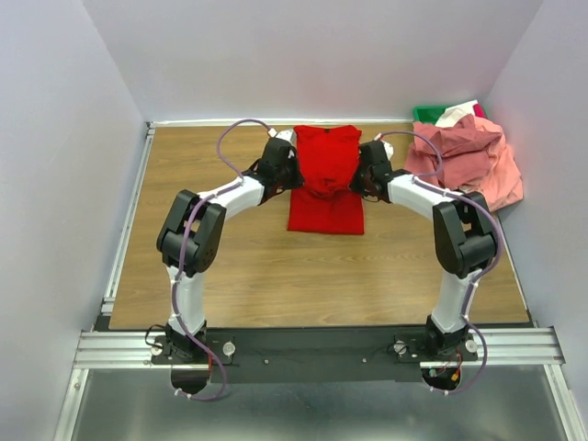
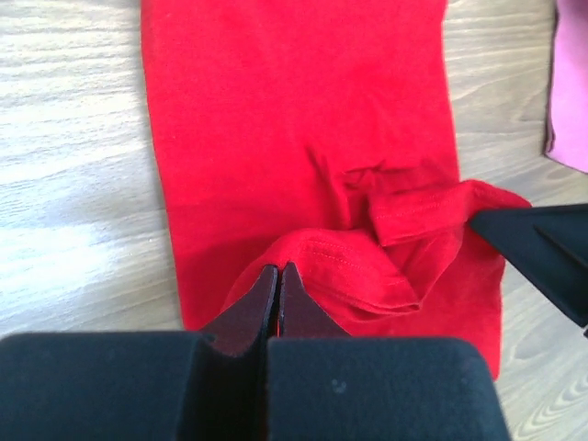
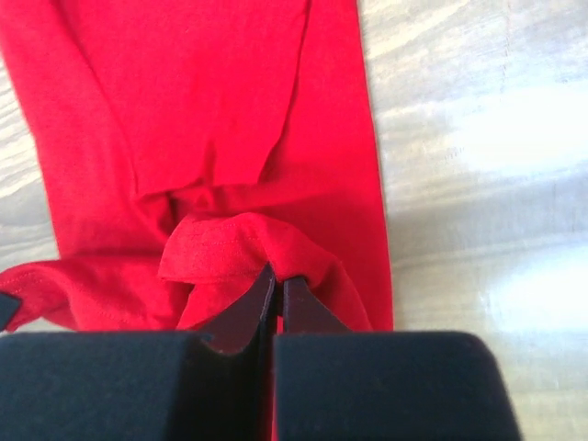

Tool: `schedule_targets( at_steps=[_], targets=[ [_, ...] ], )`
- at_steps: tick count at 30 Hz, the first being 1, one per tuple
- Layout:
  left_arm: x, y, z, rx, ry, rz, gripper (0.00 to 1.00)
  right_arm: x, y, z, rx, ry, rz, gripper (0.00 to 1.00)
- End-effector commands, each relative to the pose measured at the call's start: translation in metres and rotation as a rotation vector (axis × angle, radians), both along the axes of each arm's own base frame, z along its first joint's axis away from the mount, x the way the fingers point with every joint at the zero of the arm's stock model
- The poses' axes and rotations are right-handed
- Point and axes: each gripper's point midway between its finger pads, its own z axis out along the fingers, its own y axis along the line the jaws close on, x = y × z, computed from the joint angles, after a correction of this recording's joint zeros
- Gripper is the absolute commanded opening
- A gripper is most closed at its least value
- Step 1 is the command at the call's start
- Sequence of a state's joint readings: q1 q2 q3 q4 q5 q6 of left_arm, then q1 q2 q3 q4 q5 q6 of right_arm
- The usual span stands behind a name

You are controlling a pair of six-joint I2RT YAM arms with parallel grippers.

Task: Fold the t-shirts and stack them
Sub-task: Fold the tshirt

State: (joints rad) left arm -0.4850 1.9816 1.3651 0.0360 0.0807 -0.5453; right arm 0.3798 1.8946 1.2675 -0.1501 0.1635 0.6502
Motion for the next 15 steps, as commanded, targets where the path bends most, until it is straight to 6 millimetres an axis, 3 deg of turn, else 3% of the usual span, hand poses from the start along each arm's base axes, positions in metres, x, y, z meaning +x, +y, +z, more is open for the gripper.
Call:
schedule_targets(
  at_steps=[1,3,4,5,6,7,8,9,10,11,13,14,15],
  targets=[
    [0.015,0.013,-0.012,0.046,0.032,0.081,0.0,0.016,0.005,-0.001,0.022,-0.005,0.039,0.13],
    [0.017,0.019,-0.018,0.056,0.06,0.095,0.0,0.02,0.006,0.001,0.036,-0.008,0.049,0.23],
    [0.019,0.02,-0.015,0.055,0.055,0.099,0.07,0.02,0.006,0.001,0.036,-0.007,0.052,0.35],
    [0.019,0.021,-0.015,0.058,0.058,0.099,0.17,0.021,0.006,0.003,0.038,-0.01,0.053,0.42],
    [0.019,0.021,-0.012,0.06,0.054,0.097,0.33,0.021,0.005,0.004,0.04,-0.013,0.054,0.48],
    [0.02,0.022,-0.009,0.06,0.047,0.096,0.58,0.021,0.004,0.008,0.037,-0.02,0.061,0.52],
    [0.02,0.021,0.0,0.056,0.027,0.089,0.98,0.021,0.005,0.013,0.041,-0.03,0.071,0.54],
    [0.017,0.022,0.002,0.055,0.025,0.085,0.98,0.018,0.005,0.015,0.035,-0.034,0.088,0.55],
    [0.016,0.022,0.008,0.048,0.016,0.084,0.98,0.016,0.007,0.024,0.044,-0.05,0.103,0.63],
    [0.014,0.022,0.023,0.032,-0.011,0.082,0.99,0.012,0.01,0.029,0.06,-0.051,0.127,0.68],
    [0.004,0.025,0.026,0.02,-0.012,0.076,0.98,0.004,0.013,0.032,0.067,-0.053,0.164,0.76],
    [-0.001,0.025,0.042,0.0,-0.039,0.071,0.99,0.0,0.017,0.043,0.09,-0.068,0.194,0.81],
    [-0.01,0.028,0.037,-0.003,-0.029,0.068,0.99,-0.007,0.025,0.046,0.114,-0.068,0.251,0.9]
  ],
)
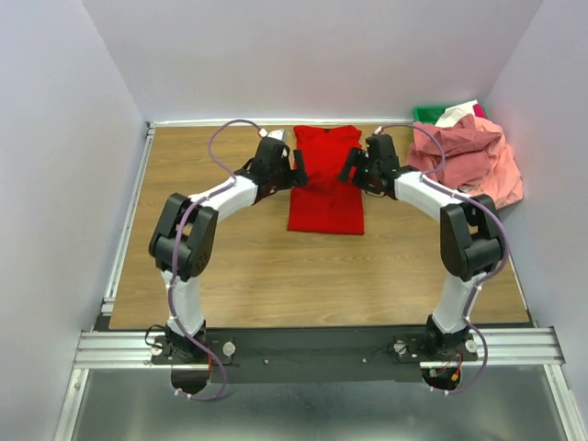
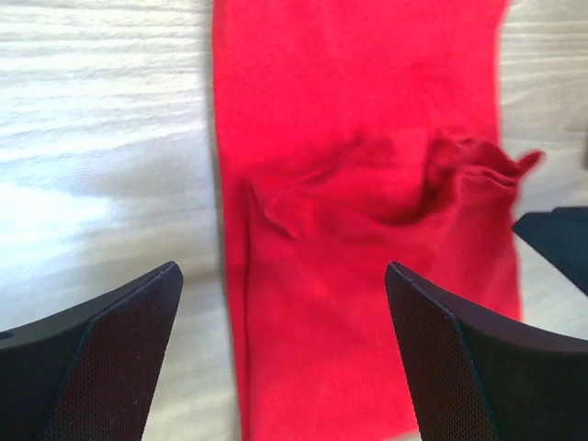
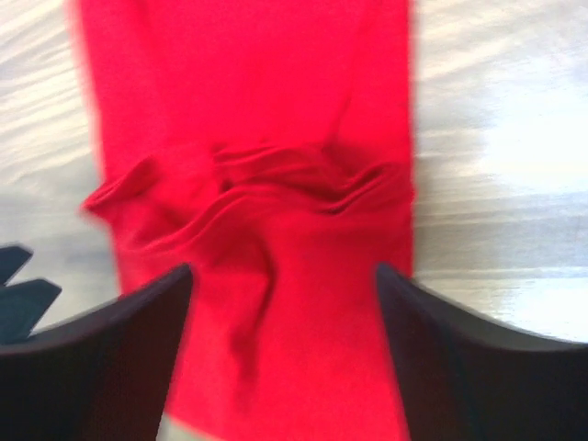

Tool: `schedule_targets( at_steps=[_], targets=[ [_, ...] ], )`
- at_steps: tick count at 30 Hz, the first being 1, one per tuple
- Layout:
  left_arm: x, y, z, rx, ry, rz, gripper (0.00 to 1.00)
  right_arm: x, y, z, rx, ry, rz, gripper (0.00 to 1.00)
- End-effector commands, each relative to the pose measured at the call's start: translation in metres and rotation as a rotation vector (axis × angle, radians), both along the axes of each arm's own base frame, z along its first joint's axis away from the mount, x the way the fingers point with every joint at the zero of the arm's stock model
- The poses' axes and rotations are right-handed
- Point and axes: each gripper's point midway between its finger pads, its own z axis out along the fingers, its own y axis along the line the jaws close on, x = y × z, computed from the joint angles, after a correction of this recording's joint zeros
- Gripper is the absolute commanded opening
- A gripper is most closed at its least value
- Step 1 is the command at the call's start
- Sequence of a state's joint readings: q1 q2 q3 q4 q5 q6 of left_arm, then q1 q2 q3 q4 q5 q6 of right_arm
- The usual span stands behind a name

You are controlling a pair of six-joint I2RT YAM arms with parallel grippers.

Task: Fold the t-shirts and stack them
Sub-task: Fold the tshirt

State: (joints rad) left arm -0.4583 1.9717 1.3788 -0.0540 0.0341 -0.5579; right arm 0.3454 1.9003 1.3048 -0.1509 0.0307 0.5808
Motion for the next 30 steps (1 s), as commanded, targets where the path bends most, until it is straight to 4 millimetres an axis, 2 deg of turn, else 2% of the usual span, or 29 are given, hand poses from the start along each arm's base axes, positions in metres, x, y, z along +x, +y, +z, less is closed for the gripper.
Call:
schedule_targets(
  at_steps=[1,3,4,5,6,7,8,11,12,13,14,16,17,19,20,21,22,25,26,27,28,29,30],
  targets=[
    [-0.017,0.006,0.046,-0.054,-0.09,-0.007,0.98,-0.02,0.023,0.034,0.087,-0.059,0.171,1.0],
    [-0.028,0.01,0.063,-0.077,-0.132,-0.013,0.98,-0.035,0.041,0.039,0.151,-0.056,0.269,1.0],
    [-0.041,0.015,0.048,-0.07,-0.098,-0.013,0.98,-0.038,0.047,0.041,0.166,-0.065,0.302,1.0],
    [-0.049,0.018,0.058,-0.084,-0.116,-0.011,0.99,-0.042,0.052,0.04,0.182,-0.058,0.327,1.0],
    [-0.055,0.02,0.058,-0.093,-0.121,-0.007,0.99,-0.05,0.062,0.038,0.202,-0.041,0.364,1.0],
    [-0.07,0.025,0.041,-0.09,-0.082,-0.01,0.99,-0.051,0.067,0.033,0.207,-0.032,0.379,1.0],
    [-0.076,0.027,0.05,-0.11,-0.105,-0.008,0.99,-0.051,0.071,0.032,0.209,-0.029,0.394,1.0],
    [-0.097,0.033,0.045,-0.154,-0.092,0.003,0.98,-0.049,0.086,0.019,0.232,0.007,0.422,1.0],
    [-0.101,0.033,0.046,-0.163,-0.093,-0.005,0.99,-0.039,0.091,0.027,0.244,-0.014,0.428,1.0],
    [-0.108,0.034,0.04,-0.168,-0.08,-0.011,0.98,-0.034,0.094,0.012,0.238,0.014,0.425,1.0],
    [-0.11,0.034,0.046,-0.178,-0.09,-0.012,0.98,-0.017,0.097,0.022,0.235,-0.024,0.417,1.0],
    [-0.115,0.038,0.042,-0.176,-0.083,0.004,0.99,0.003,0.098,0.012,0.204,-0.036,0.39,1.0],
    [-0.117,0.04,0.044,-0.176,-0.087,0.006,0.99,0.014,0.096,-0.01,0.184,-0.005,0.361,1.0],
    [-0.122,0.042,0.038,-0.172,-0.074,0.01,0.98,0.028,0.099,-0.014,0.185,-0.012,0.358,1.0],
    [-0.124,0.042,0.04,-0.179,-0.077,0.007,0.99,0.043,0.103,-0.005,0.186,-0.04,0.35,1.0],
    [-0.128,0.043,0.036,-0.179,-0.066,0.007,0.98,0.045,0.104,-0.014,0.175,-0.026,0.359,1.0],
    [-0.129,0.044,0.035,-0.181,-0.069,0.01,0.99,0.051,0.108,-0.004,0.183,-0.048,0.371,1.0],
    [-0.133,0.045,0.028,-0.178,-0.052,0.015,0.98,0.05,0.111,0.02,0.195,-0.089,0.399,1.0],
    [-0.134,0.042,0.026,-0.18,-0.047,0.006,0.99,0.044,0.106,0.019,0.186,-0.08,0.39,1.0],
    [-0.135,0.04,0.024,-0.182,-0.042,0.004,0.99,0.041,0.103,0.046,0.182,-0.128,0.39,1.0],
    [-0.136,0.037,0.023,-0.185,-0.039,-0.008,0.99,0.038,0.098,0.054,0.17,-0.144,0.377,1.0],
    [-0.137,0.035,0.019,-0.182,-0.03,-0.016,0.99,0.025,0.088,0.047,0.149,-0.121,0.353,1.0],
    [-0.137,0.029,0.019,-0.187,-0.031,-0.032,0.99,0.023,0.075,0.074,0.12,-0.179,0.304,1.0]
  ],
)
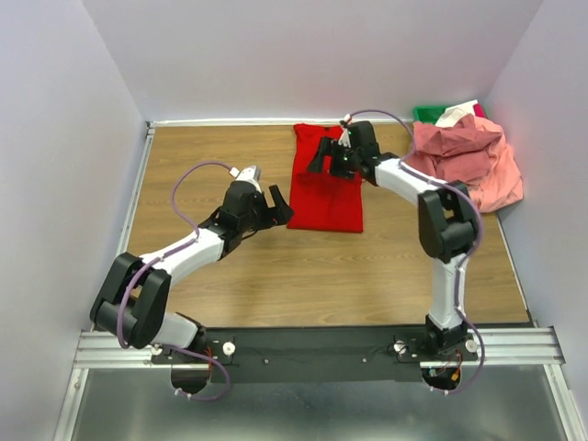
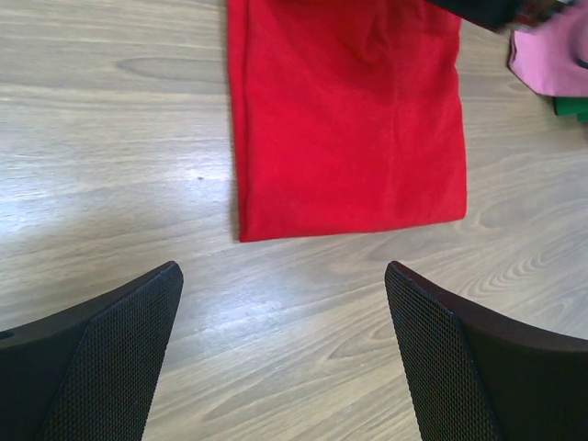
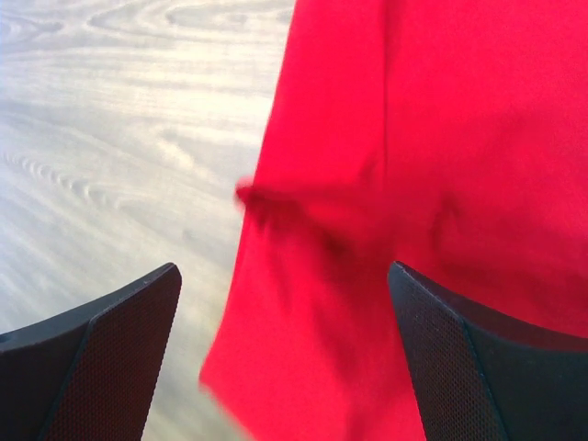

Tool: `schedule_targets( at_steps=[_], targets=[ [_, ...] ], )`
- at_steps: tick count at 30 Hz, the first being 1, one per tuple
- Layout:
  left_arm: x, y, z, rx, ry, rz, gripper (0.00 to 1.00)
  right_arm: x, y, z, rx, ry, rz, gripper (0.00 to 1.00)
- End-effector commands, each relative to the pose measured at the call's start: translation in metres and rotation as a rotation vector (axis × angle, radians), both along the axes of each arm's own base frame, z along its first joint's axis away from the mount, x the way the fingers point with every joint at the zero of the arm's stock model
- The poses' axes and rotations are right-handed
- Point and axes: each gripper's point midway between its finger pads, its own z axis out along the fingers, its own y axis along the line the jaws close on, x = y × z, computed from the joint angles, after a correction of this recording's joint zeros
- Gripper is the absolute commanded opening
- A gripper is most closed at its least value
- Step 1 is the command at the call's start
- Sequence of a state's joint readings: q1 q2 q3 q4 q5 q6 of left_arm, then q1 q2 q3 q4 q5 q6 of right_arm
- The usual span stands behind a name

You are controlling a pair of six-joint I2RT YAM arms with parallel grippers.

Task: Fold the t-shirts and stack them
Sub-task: Fold the tshirt

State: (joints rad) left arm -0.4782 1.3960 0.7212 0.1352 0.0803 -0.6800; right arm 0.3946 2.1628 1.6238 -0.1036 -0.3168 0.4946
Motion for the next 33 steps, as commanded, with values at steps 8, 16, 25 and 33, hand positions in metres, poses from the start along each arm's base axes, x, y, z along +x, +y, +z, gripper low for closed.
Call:
schedule_targets(
  at_steps=[8,16,25,33],
  targets=[
    [-0.007,-0.039,-0.029,-0.018,0.06,-0.122,0.98,-0.114,-0.118,0.037,-0.147,-0.042,-0.383,1.0],
    [0.0,-0.042,-0.059,0.013,0.12,-0.109,0.78,-0.179,-0.134,-0.018,-0.159,0.103,-0.362,0.95],
    [0.01,-0.038,-0.082,0.045,0.175,-0.046,0.55,-0.186,-0.126,-0.054,-0.164,0.209,-0.322,0.78],
    [0.016,-0.03,-0.096,0.095,0.208,0.016,0.52,-0.173,-0.126,-0.07,-0.185,0.229,-0.363,0.67]
  ],
)
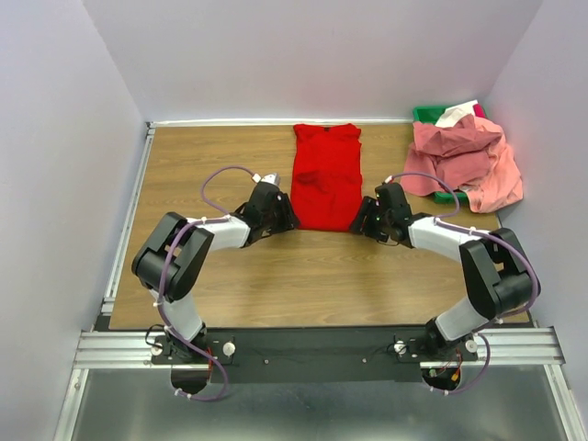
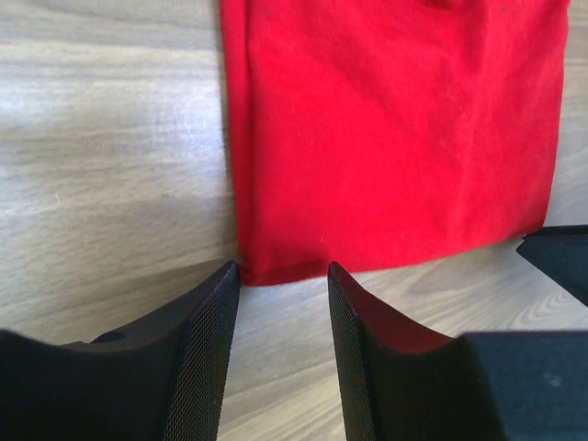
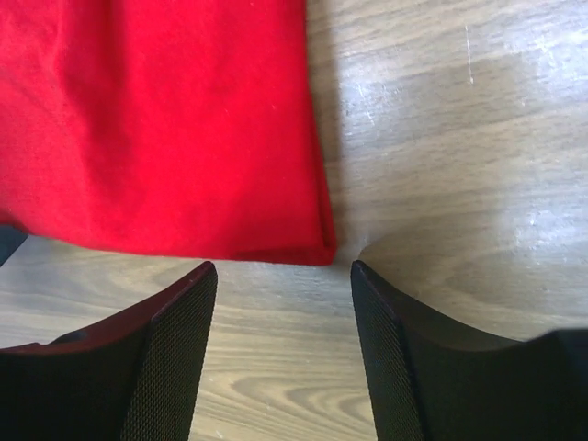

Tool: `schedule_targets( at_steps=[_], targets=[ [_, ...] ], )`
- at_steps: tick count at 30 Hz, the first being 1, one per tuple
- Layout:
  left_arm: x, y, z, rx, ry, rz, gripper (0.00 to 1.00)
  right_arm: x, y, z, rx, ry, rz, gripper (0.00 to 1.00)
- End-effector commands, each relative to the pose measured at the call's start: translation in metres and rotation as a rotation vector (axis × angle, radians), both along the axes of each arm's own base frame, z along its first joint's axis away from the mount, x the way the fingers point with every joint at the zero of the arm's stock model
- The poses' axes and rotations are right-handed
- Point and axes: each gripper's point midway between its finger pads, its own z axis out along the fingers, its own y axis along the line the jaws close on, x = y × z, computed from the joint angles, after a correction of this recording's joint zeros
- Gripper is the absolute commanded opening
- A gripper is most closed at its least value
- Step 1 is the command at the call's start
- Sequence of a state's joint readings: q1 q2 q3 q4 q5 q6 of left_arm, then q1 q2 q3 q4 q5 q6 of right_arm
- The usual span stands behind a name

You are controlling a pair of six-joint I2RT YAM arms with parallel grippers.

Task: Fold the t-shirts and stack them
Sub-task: Fold the tshirt

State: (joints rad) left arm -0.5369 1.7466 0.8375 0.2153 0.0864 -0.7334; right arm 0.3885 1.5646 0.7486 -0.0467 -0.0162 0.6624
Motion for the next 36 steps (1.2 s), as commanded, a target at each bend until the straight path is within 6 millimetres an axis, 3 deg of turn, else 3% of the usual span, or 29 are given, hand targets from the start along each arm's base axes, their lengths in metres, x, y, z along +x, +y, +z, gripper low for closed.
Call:
schedule_targets(
  at_steps=[1,4,8,10,16,19,22,24,25,26,28,30,32,34,36],
  targets=[
    [0.001,0.011,-0.02,0.068,0.043,0.053,0.51,0.0,-0.002,-0.011,-0.01,0.033,-0.024,0.65],
    [0.002,0.013,-0.022,0.079,0.047,0.06,0.41,0.006,-0.008,-0.009,-0.033,0.017,-0.05,0.58],
    [0.003,0.014,-0.023,0.085,0.045,0.055,0.1,0.01,-0.008,-0.011,-0.04,0.017,-0.057,0.43],
    [0.003,0.013,-0.023,0.085,0.047,0.049,0.01,0.008,-0.008,-0.015,-0.042,0.03,-0.059,0.37],
    [-0.004,0.014,-0.023,0.078,0.042,0.039,0.0,0.001,-0.013,-0.027,-0.067,0.054,-0.065,0.14],
    [-0.012,0.019,-0.019,0.079,0.023,0.046,0.0,-0.007,-0.008,-0.02,-0.028,0.053,-0.035,0.0],
    [-0.025,0.021,-0.01,0.079,-0.008,0.057,0.0,-0.025,-0.003,-0.007,0.022,0.035,0.006,0.0],
    [-0.047,0.018,-0.009,0.072,-0.003,0.053,0.0,-0.051,-0.005,-0.015,0.038,0.073,0.017,0.0],
    [-0.055,0.016,-0.008,0.064,0.0,0.053,0.0,-0.058,-0.002,-0.005,0.072,0.056,0.028,0.01],
    [-0.072,0.013,-0.009,0.057,0.009,0.043,0.0,-0.078,-0.007,-0.017,0.071,0.105,0.023,0.0],
    [-0.093,0.014,-0.014,0.067,0.031,0.044,0.0,-0.099,-0.004,-0.01,0.092,0.117,0.037,0.01],
    [-0.117,0.007,-0.004,0.05,0.033,0.037,0.0,-0.122,-0.005,-0.012,0.095,0.137,0.06,0.01],
    [-0.133,0.016,-0.005,0.064,0.037,0.057,0.0,-0.138,-0.004,0.003,0.132,0.134,0.081,0.01],
    [-0.149,0.013,0.011,0.016,0.028,0.045,0.0,-0.147,-0.002,0.016,0.148,0.122,0.105,0.0],
    [-0.159,0.01,0.031,-0.044,-0.005,0.024,0.0,-0.155,-0.012,0.042,0.128,0.096,0.102,0.0]
  ],
)
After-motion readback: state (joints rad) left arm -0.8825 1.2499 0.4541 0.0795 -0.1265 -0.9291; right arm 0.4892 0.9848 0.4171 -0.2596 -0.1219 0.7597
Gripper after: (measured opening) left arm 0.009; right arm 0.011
